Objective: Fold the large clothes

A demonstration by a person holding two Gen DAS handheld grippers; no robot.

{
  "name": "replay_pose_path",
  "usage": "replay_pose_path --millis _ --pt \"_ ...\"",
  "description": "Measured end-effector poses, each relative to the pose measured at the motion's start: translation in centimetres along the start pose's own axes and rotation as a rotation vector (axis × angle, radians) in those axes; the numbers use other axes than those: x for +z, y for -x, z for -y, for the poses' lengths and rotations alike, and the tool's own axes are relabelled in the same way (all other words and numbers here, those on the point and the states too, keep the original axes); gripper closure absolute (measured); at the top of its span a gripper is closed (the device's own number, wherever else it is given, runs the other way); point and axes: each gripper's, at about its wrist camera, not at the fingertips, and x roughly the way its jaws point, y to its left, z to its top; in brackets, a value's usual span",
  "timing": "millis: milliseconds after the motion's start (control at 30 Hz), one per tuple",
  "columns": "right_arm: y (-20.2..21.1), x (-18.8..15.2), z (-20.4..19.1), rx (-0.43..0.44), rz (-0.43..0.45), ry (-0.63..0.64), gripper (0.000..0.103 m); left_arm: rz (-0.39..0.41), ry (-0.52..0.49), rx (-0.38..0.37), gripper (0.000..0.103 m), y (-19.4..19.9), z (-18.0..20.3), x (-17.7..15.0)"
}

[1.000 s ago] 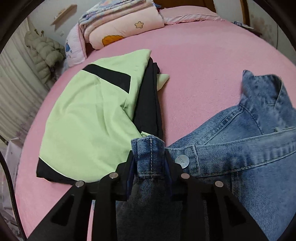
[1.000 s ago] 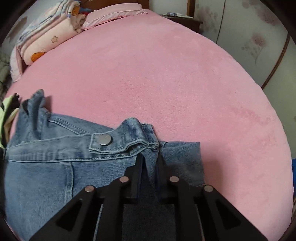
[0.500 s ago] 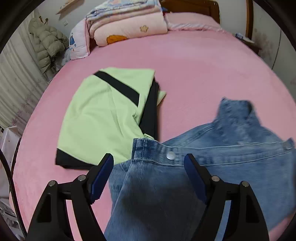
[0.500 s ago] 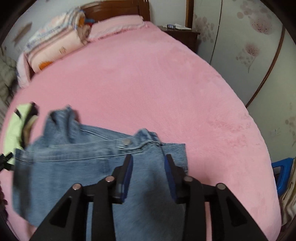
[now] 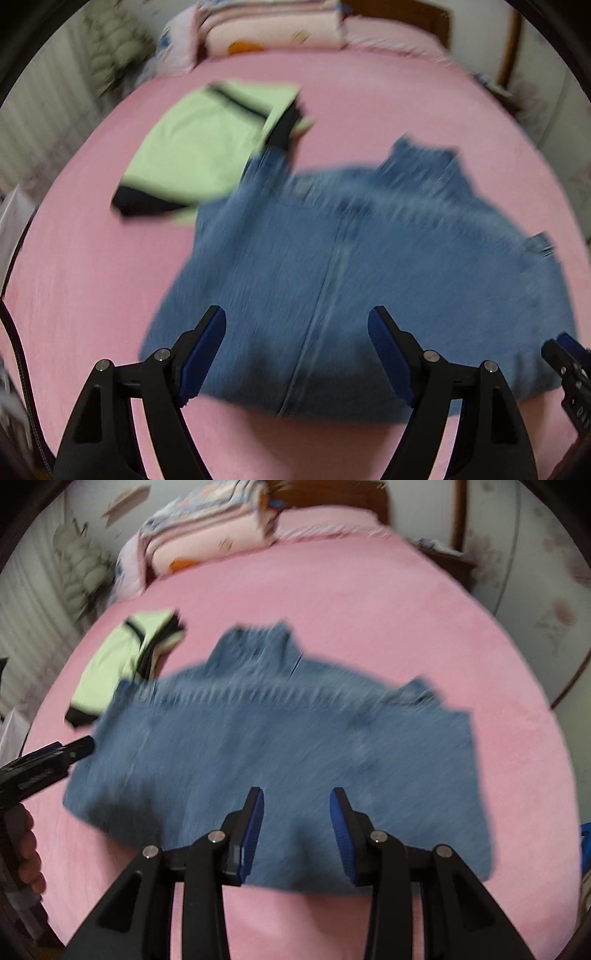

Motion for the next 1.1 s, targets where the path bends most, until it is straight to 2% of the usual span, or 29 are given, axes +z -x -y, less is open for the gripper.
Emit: replay_pose_path --millis 100,200,233,267,333,400,467,600,667,833,900,967,1100 --pt "-2.9 -1.9 0.9 -0.074 -0.061 0.005 0.066 -0.106 0.058 0.074 0.025 -3.6 -2.1 -2.2" --pt "-3.3 -3.2 4.1 -0.129 -0.060 -0.033 0.071 -0.114 0.112 0.052 0.025 -4.7 -4.3 -3.2" --pt "-3.0 -3.7 5.8 -0.149 -0.053 -0.053 0.078 -0.108 0.111 0.060 0.025 -4.6 -4.7 -3.2" --pt "-2.8 -3.9 6.9 -0.147 -0.052 -0.066 0.096 -0.098 0.106 0.068 0.025 -4.5 -5.0 -3.2" --pt "-2.5 -4.7 9.4 -0.291 -0.056 -0.081 0.096 -0.082 0.091 0.103 0.025 -4.3 -5.2 -3.3" --pt "-2.2 -5.5 12.1 -0.278 -0.053 -0.147 0.096 -0.078 0.084 0.149 0.025 -4.4 -5.4 -3.4" --pt "-2.3 -6.0 13.4 -0.245 -0.054 -0.170 0.097 -0.083 0.110 0.134 0.024 -4.8 -6.1 -3.8" --pt "-3.2 -5.9 11.7 -0.330 -0.081 -0.077 0.097 -0.082 0.106 0.138 0.023 -5.0 -5.9 -4.3" --pt "-3.2 -5.7 11.3 -0.346 -0.085 -0.082 0.095 -0.091 0.109 0.137 0.023 -5.2 -6.1 -4.2" --pt "-2.4 -5.7 11.6 -0.327 -0.091 -0.117 0.095 -0.136 0.130 0.105 0.023 -4.3 -6.3 -3.7" --pt "-1.8 -5.4 11.6 -0.310 -0.099 -0.128 0.092 -0.138 0.139 0.081 0.023 -3.4 -6.4 -3.4" --pt "-1.1 -5.0 11.4 -0.284 -0.105 -0.138 0.083 -0.138 0.150 0.049 0.023 -2.1 -6.4 -3.0" --pt "1.1 -4.3 10.5 -0.232 -0.086 -0.157 0.082 -0.147 0.153 0.003 0.022 0.7 -6.0 -2.0"
